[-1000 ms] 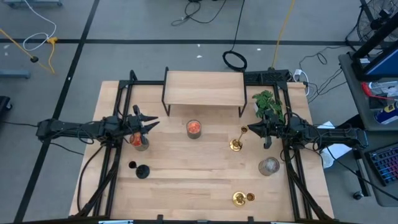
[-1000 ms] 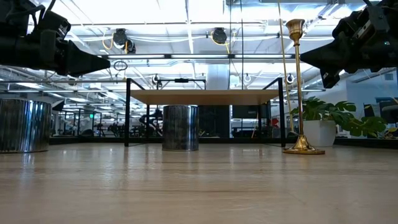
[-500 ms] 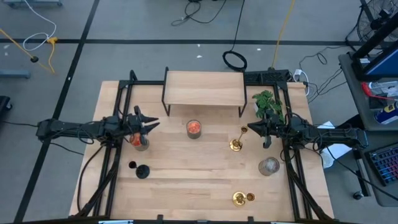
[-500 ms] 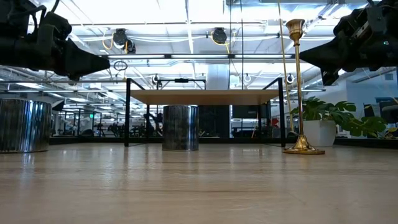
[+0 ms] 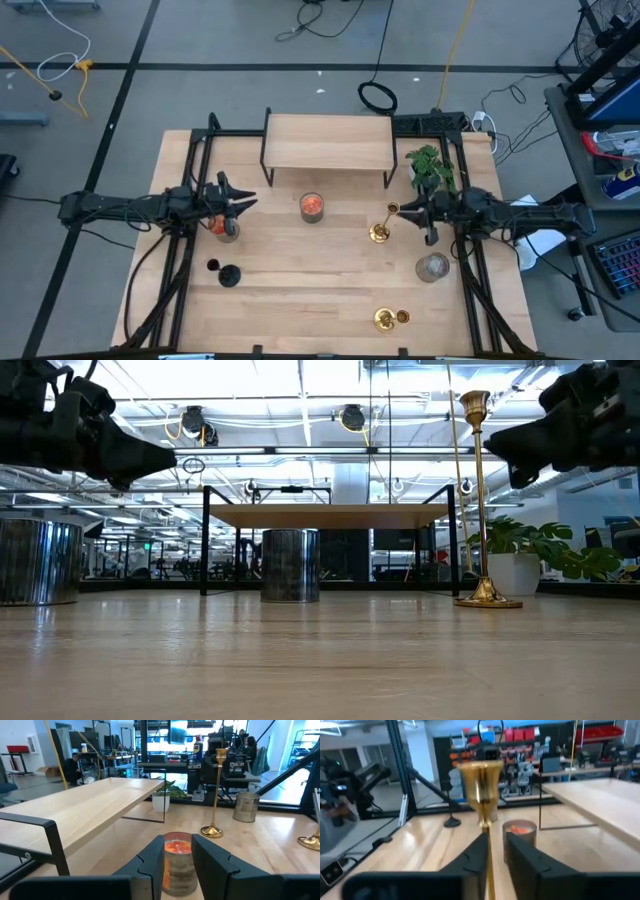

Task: Pick & Place candle stick holders
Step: Put the top gold candle holder on the shelf

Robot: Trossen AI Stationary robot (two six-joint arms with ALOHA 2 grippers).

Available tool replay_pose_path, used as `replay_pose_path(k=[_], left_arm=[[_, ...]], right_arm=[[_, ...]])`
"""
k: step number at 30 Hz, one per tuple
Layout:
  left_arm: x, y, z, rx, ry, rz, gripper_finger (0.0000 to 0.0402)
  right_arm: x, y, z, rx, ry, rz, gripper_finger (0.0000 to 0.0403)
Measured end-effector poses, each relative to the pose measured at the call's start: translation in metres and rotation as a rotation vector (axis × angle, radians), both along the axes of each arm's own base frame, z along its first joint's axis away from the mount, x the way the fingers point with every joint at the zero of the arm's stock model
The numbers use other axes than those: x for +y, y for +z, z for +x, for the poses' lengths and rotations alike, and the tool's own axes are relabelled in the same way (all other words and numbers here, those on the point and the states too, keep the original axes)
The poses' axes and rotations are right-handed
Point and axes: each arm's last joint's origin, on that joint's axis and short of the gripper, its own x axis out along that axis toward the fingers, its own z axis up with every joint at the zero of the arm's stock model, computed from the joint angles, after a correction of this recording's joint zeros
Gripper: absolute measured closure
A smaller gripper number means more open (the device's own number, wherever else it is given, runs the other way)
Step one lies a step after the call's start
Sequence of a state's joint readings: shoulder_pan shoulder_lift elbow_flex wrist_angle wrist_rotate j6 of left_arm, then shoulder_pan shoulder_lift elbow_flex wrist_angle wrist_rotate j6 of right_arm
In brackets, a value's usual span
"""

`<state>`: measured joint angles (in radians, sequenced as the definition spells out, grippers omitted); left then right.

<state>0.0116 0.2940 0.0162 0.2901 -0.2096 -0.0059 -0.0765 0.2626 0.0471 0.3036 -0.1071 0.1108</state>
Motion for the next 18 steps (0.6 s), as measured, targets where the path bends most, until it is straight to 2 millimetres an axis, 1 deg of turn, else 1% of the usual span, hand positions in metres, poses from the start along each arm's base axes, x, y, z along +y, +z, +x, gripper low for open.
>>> replay_pose_path(k=[5, 9, 13, 15, 18], left_arm=[[0.0, 0.0, 0.0, 0.0, 0.0, 0.0, 0.0298], [0.0, 0.0, 0.0, 0.001, 0.0, 0.0, 0.0298], [0.0, 0.0, 0.0, 0.0, 0.0, -0.002, 0.0298], [0.0, 0.0, 0.0, 0.0, 0.0, -0.003, 0.0298], [0.0, 0.0, 0.0, 0.0, 0.0, -0.003, 0.0298]], right_arm=[[0.001, -0.003, 0.008, 0.031, 0.023, 0.002, 0.0252], [0.004, -0.002, 0.015, 0.009, 0.078, -0.001, 0.0213], [0.009, -0.004, 0.021, 0.014, 0.114, -0.004, 0.0199], [0.009, -0.006, 0.024, 0.022, 0.097, -0.008, 0.0199], [0.009, -0.006, 0.027, 0.017, 0.093, -0.02, 0.021]])
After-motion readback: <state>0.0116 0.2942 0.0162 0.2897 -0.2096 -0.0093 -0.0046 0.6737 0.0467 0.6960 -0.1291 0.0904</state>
